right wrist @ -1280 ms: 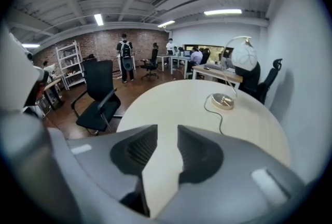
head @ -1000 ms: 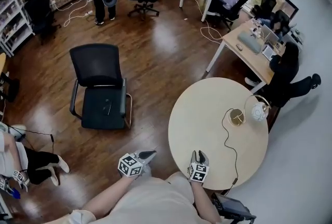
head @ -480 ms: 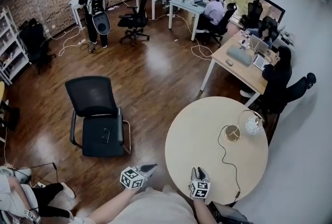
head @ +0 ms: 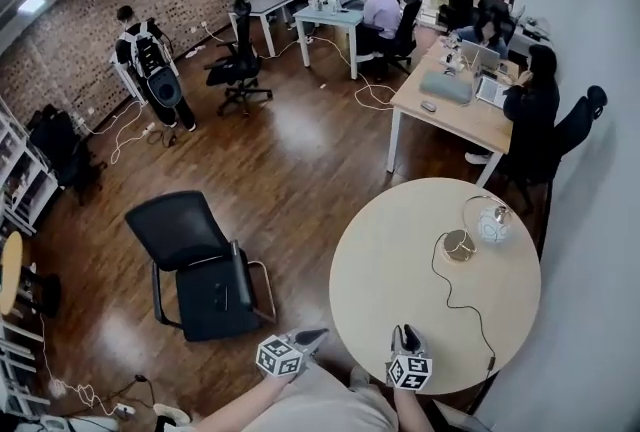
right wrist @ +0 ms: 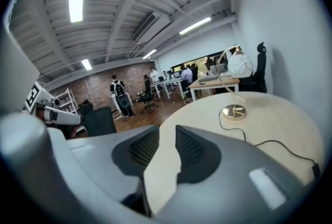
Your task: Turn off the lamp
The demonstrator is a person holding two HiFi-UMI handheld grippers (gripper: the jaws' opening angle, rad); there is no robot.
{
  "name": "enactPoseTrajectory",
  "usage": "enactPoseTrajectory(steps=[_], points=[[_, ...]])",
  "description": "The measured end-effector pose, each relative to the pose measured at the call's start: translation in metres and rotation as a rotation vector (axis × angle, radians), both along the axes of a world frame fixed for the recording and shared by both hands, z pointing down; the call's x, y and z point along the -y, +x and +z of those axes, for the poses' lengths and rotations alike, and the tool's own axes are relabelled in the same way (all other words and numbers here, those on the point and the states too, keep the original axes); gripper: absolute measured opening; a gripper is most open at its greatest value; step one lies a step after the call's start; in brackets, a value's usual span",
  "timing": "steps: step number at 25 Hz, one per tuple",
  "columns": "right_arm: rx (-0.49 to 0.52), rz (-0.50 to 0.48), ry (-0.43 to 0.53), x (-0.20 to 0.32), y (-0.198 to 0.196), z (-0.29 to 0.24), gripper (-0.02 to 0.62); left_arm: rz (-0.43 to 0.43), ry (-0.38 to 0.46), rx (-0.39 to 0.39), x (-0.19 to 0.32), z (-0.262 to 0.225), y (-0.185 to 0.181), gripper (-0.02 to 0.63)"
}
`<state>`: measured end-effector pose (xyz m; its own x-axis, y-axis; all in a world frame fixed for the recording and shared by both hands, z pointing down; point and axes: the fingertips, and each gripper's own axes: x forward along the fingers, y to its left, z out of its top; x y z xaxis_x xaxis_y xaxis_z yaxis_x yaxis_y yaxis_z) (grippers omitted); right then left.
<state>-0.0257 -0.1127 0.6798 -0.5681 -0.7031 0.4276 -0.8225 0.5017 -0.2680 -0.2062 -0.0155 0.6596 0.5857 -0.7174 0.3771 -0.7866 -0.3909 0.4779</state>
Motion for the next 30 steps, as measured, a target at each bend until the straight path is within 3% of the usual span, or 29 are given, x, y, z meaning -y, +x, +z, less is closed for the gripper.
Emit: enactPoseTrajectory(steps=[9,14,20,25,30], points=[[-0.048,0.242,0.117,0.011,-0.009,-0.005,0.096,0.31,0.106,0.002,0.052,0.003,-0.025,-0.023],[-0.122,0.231,0.258,0.054,-0.074,-0.035,0.096,0.36,0.223,0.003,0.09,-0.016,-0.078,-0.023],[-0.256,0.319,0.263,0.012,-0.105,-0.074,0.095,0.541,0.152,-0.056,0.061,-0.02,-0.096,-0.023],[-0.243,0.396,0.23,-0.015,-0.124,-0.074,0.086,0.608,0.138,-0.057,0.059,-0.013,-0.114,-0.023],[-0.228,0.41,0.201,-0.037,-0.142,-0.061,0.086,0.688,0.129,-0.056,0.051,-0.007,-0.106,-0.023]])
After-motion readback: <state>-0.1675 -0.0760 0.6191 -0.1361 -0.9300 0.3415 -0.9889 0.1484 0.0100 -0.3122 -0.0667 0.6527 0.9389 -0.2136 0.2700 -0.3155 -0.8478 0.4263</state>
